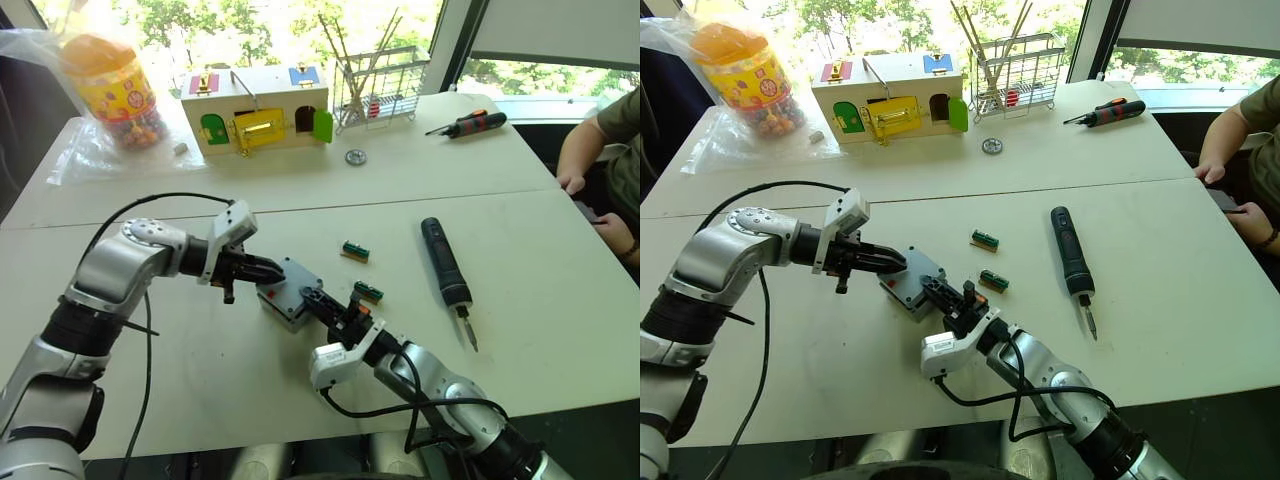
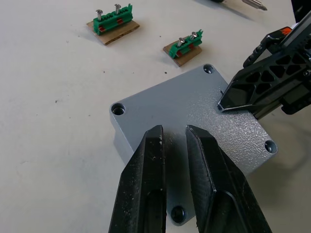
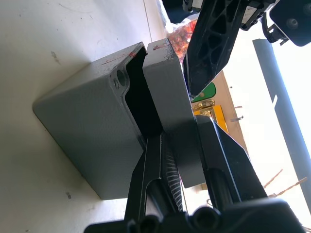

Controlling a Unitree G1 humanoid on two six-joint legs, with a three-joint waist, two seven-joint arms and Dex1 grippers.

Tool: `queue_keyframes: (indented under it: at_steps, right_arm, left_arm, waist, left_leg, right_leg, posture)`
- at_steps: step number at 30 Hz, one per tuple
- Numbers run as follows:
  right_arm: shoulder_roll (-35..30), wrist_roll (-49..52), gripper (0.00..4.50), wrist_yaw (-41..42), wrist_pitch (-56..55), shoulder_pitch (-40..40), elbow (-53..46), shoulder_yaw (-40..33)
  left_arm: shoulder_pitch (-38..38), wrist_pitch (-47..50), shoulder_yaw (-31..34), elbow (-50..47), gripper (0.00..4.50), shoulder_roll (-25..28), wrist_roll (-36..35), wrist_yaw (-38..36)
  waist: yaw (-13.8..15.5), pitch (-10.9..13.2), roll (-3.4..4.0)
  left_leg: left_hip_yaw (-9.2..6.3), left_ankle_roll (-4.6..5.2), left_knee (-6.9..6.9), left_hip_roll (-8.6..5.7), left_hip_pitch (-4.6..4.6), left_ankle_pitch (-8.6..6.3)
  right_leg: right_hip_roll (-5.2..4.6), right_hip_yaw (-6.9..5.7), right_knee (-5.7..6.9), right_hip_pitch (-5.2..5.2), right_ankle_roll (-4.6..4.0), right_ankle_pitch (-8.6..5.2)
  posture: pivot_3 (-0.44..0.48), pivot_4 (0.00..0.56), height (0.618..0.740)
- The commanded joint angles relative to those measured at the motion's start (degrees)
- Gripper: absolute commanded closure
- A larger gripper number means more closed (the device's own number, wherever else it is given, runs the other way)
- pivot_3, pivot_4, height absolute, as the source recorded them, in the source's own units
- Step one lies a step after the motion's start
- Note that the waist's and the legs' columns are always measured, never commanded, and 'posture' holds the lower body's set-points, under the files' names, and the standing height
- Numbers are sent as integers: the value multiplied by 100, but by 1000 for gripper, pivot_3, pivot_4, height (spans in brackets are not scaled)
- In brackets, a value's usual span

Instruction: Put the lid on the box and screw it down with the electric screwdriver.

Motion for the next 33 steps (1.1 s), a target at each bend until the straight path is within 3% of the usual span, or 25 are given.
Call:
queue_keyframes:
  at_steps: [1,21,33]
  right_arm:
    - [-3,-68,4361,-141,-46,28,-127,-74]
    - [117,-200,4361,-470,20,156,-406,-253]
    - [4,39,4361,-229,-225,158,-322,-195]
  left_arm:
    - [39,60,22,66,3788,-5,97,60]
    - [-18,172,236,145,3788,-193,-23,87]
    - [220,-386,-275,156,3788,-88,516,-105]
  waist:
    - [-6,0,0]
    - [-31,1,0]
    - [-30,0,0]
  left_leg:
    - [0,0,0,0,-1,0]
    - [1,0,-3,1,-7,0]
    - [1,-1,-6,2,-6,0]
  right_leg:
    - [0,0,0,0,0,0]
    - [1,2,0,-2,0,0]
    - [2,3,-1,0,0,0]
  posture:
    - [0,150,740]
    - [0,150,740]
    - [0,150,740]
